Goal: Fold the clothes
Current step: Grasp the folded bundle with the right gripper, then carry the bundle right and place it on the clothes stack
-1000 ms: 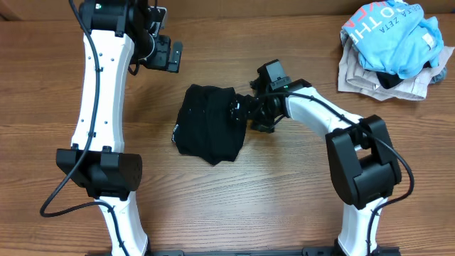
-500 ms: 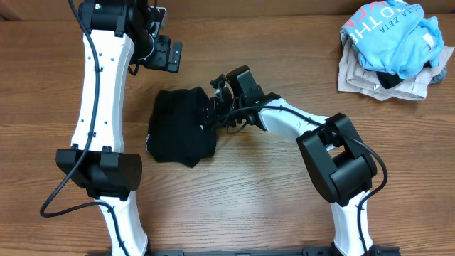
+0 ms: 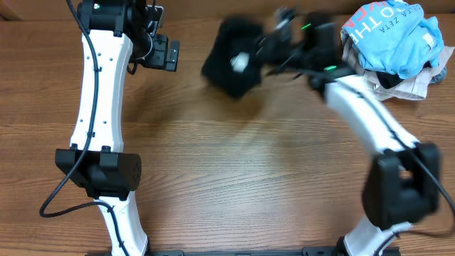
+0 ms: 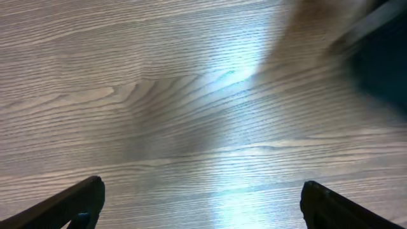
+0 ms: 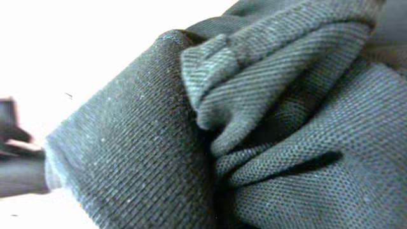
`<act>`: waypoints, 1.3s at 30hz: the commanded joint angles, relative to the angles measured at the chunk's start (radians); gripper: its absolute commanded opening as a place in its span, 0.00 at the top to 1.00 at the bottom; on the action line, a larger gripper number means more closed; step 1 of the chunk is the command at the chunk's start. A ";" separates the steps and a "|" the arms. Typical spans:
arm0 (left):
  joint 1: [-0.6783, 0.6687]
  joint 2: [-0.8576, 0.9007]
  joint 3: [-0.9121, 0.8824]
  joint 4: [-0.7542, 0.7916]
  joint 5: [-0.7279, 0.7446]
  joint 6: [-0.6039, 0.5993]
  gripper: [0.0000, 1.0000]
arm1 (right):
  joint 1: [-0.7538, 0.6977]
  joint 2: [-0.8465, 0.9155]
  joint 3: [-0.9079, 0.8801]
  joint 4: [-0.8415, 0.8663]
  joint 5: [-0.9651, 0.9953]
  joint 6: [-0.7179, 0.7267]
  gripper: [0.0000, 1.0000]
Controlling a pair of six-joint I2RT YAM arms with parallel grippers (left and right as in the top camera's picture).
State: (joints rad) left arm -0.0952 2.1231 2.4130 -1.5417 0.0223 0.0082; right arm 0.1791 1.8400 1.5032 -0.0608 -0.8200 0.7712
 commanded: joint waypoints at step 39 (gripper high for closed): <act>0.013 -0.004 -0.005 0.035 0.004 -0.008 0.00 | -0.802 0.281 0.095 0.290 -0.150 0.130 0.37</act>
State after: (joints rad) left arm -0.0891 2.1231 2.4130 -1.5105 0.0185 0.0017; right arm -0.6231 2.1620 1.5795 0.2356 -0.8856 0.9878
